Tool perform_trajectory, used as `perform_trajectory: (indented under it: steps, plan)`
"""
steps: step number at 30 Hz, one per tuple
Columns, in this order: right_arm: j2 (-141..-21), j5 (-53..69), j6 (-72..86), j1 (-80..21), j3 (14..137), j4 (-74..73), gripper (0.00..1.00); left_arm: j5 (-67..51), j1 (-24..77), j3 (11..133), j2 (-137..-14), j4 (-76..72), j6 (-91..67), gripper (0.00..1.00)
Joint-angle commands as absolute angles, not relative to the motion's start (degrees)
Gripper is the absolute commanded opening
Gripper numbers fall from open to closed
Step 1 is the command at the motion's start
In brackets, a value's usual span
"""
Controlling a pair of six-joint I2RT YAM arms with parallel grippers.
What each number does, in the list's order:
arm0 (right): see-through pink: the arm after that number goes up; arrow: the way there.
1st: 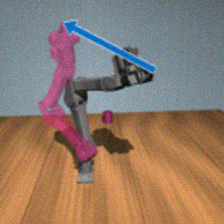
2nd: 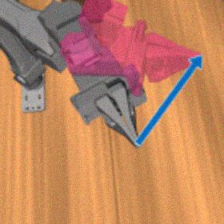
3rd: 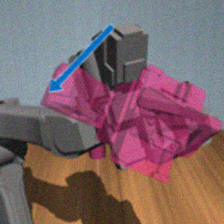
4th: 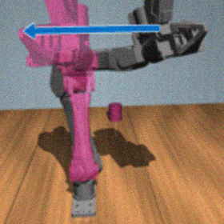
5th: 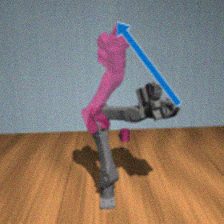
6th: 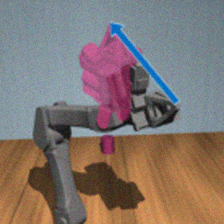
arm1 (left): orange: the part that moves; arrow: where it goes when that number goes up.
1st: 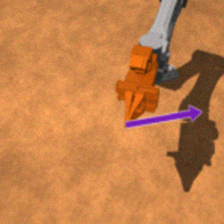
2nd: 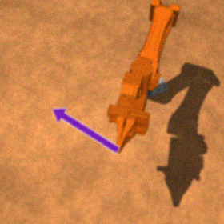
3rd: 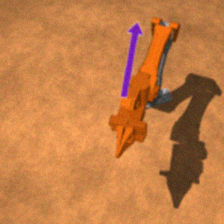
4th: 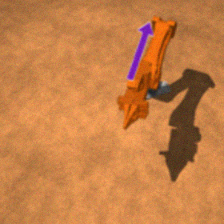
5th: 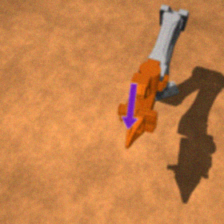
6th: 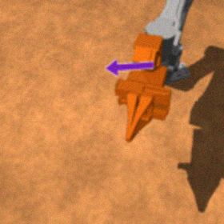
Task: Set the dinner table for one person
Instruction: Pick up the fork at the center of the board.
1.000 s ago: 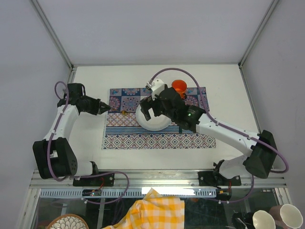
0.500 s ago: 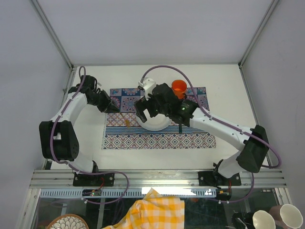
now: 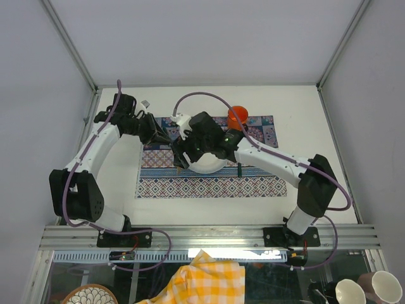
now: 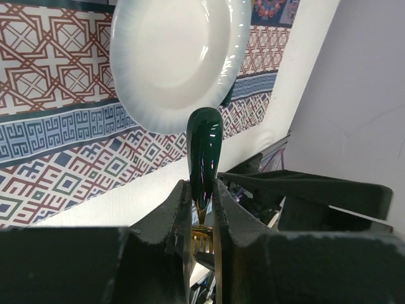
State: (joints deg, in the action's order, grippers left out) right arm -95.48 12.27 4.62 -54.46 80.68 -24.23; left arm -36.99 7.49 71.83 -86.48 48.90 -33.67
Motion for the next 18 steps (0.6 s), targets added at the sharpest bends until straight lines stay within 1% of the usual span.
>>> perform_trajectory:
  steps: [1,4,6,7,8,9,10,12,18]
  plan:
    - [-96.0,16.3,6.1,-54.3,84.5,-22.3,0.73,-41.3,7.6,74.5,-83.0,48.7,-33.8,0.0]
    - [-96.6,16.7,6.2,-54.2,84.7,-22.0,0.71,-42.3,7.8,74.3,-82.6,48.7,-34.3,0.0]
    - [-97.0,16.9,6.3,-54.3,85.1,-21.9,0.69,-42.5,7.8,74.2,-82.3,48.7,-34.5,0.0]
    - [-97.4,17.0,6.4,-54.2,85.4,-21.9,0.65,-42.7,7.8,74.1,-82.3,48.6,-34.6,0.0]
    - [-97.6,17.3,6.5,-54.3,85.6,-21.9,0.59,-42.7,7.8,74.0,-82.3,48.7,-34.7,0.0]
    - [-97.9,17.5,6.6,-54.3,85.8,-21.9,0.5,-42.7,7.8,73.9,-82.3,48.7,-34.8,0.0]
    - [-98.3,17.6,6.7,-54.3,86.2,-22.0,0.35,-42.6,7.8,73.9,-82.3,48.7,-34.8,0.0]
    - [-98.9,17.6,6.9,-54.3,86.9,-22.7,0.01,-42.3,7.8,73.7,-82.3,48.7,-35.0,0.0]
    - [-99.0,16.9,7.0,-54.2,87.2,-23.1,0.0,-42.2,7.8,73.9,-82.3,48.5,-35.2,0.0]
